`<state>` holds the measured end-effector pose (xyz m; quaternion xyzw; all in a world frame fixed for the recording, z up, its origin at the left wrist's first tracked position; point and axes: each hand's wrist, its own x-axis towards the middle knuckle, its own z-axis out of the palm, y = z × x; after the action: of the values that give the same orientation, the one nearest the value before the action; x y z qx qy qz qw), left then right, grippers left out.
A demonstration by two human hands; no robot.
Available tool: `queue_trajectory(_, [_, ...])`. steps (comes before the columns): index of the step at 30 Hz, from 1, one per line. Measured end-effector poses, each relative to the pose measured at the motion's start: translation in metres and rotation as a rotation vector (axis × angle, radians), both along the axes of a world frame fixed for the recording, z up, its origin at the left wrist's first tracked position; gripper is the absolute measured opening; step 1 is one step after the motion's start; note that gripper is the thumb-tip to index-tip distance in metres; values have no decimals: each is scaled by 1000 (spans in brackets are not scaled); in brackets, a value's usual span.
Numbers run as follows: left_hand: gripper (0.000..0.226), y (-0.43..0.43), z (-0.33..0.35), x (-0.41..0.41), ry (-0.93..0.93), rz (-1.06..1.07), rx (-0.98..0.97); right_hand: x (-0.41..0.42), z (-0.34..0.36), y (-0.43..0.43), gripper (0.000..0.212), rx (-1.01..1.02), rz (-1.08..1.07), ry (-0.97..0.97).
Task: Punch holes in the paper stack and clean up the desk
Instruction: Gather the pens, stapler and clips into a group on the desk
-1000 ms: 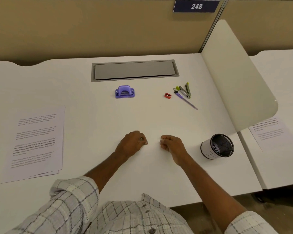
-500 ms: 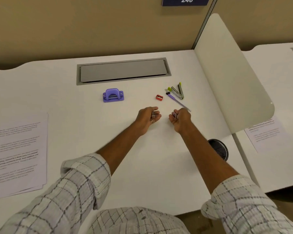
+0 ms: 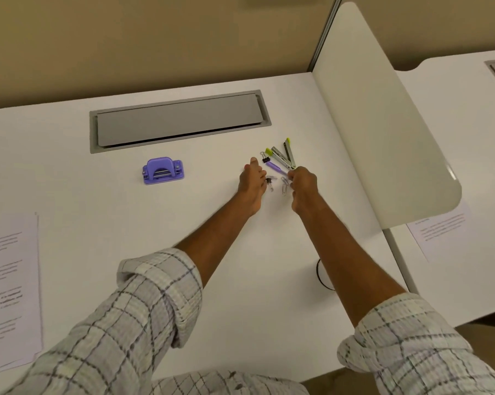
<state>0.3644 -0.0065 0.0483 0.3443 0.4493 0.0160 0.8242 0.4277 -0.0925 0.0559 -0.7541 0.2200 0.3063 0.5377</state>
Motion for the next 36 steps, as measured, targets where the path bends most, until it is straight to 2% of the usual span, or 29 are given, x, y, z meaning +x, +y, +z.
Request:
queue_trajectory(3, [53,-5,0,-5,-34,1,35,-2,1,-2,18,8,14,-30])
queue_trajectory(6, [49,-12,-3,-15,-33,-43,191,-11,-4,-5,31,-10,97,-185])
queue_trajectory(8, [48,-16,-5,-25,44,-161,512,-25,-6,-6,33,-97,193,-329])
queue_trajectory(11, [51,-17,-15,-47,97,-429,1052,-48,-13,-12,40,-350,515,-572])
queue_trajectory(13, [54,-13,-19,-60,112,-582,1270,-62,-18,-16,48,-546,730,-700])
queue_trajectory(15, [56,-6,-18,-74,143,-634,1402,-76,-18,-18,55,-650,834,-772])
queue_trajectory(19, [61,7,-13,-102,265,-738,1520,-97,-12,-17,61,-651,877,-795])
queue_trajectory(23, [62,19,-3,-137,322,-749,1532,-113,-6,-14,64,-573,903,-796])
queue_trajectory(36, [66,38,10,-262,489,-461,1456,-207,5,21,77,-416,1099,-825])
